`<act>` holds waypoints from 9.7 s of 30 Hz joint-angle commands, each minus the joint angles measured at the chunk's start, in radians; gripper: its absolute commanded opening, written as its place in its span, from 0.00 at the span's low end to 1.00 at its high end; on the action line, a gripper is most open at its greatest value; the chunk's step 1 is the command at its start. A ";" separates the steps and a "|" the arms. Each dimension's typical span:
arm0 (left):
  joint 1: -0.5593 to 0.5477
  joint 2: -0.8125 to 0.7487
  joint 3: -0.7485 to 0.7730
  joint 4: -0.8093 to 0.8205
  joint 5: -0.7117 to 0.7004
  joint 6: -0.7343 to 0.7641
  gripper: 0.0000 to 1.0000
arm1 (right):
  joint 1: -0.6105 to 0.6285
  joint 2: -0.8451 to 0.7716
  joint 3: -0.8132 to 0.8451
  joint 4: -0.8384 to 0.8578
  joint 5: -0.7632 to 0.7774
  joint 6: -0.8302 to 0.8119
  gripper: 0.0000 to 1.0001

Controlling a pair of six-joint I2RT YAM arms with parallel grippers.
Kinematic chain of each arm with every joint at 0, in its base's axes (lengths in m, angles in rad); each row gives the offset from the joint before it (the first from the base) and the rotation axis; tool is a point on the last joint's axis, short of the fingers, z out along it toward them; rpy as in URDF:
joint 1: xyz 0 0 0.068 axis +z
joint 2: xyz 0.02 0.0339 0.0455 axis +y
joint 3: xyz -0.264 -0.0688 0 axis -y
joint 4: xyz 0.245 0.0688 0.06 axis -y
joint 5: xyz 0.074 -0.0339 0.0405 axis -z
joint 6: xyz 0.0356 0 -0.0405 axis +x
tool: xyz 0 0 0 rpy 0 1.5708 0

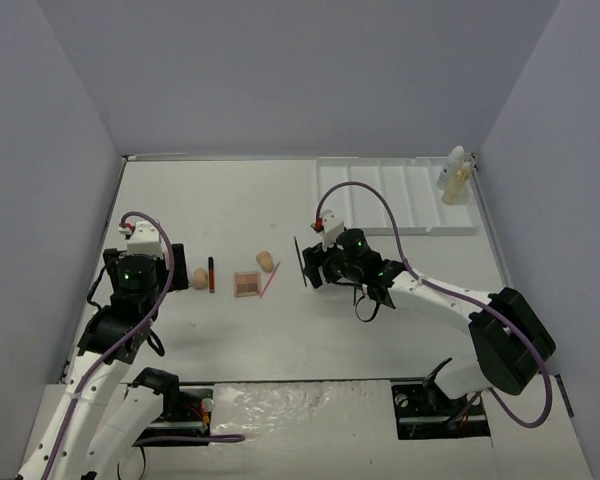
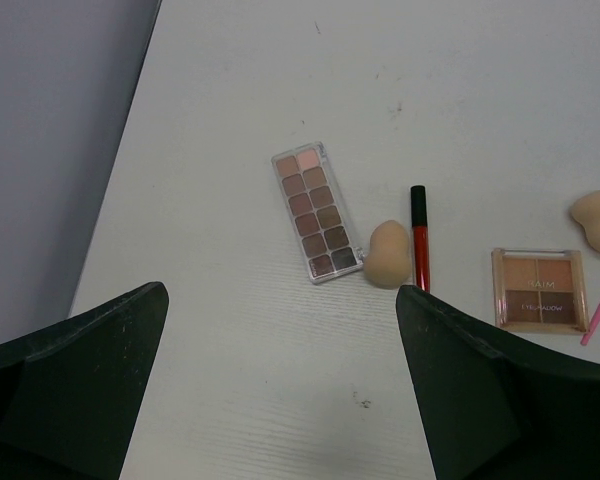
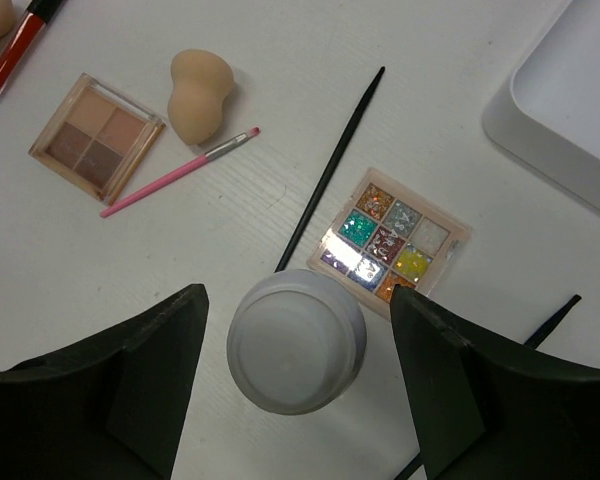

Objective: Organize the makeup

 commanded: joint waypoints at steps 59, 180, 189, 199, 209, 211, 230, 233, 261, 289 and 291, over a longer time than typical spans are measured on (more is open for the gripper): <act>-0.028 0.196 0.034 0.234 -0.009 0.073 0.97 | -0.922 0.347 0.441 0.255 0.231 0.040 0.00; -0.119 0.238 0.043 0.228 -0.021 0.106 0.97 | -0.631 0.534 0.973 -0.632 0.264 0.085 0.49; -0.119 0.218 0.046 0.225 -0.026 0.098 0.97 | -0.383 0.278 0.522 -0.597 0.327 0.389 0.53; -0.135 0.207 0.046 0.218 -0.021 0.090 0.97 | -0.280 0.173 0.204 -0.460 0.349 0.614 0.51; -0.158 0.203 0.045 0.218 -0.025 0.094 0.97 | -0.281 0.247 0.180 -0.393 0.363 0.617 0.39; -0.159 0.199 0.045 0.218 -0.026 0.094 0.97 | -0.281 0.257 0.177 -0.388 0.373 0.616 0.35; -0.163 0.172 0.040 0.217 -0.032 0.097 0.97 | -0.328 0.190 0.402 -0.435 0.412 0.353 0.00; -0.163 0.175 0.042 0.209 -0.027 0.084 0.97 | -0.421 0.202 0.512 -0.438 0.363 0.235 0.00; -0.162 0.362 0.120 -0.065 0.054 -0.349 0.97 | -0.691 0.726 1.069 -0.384 0.206 -0.214 0.48; -0.144 0.778 0.137 0.017 0.126 -0.443 0.40 | -0.581 -0.087 0.438 -0.267 -0.059 0.178 0.84; -0.143 0.795 0.132 0.038 0.136 -0.445 0.39 | -0.576 -0.102 0.420 -0.263 -0.060 0.174 0.84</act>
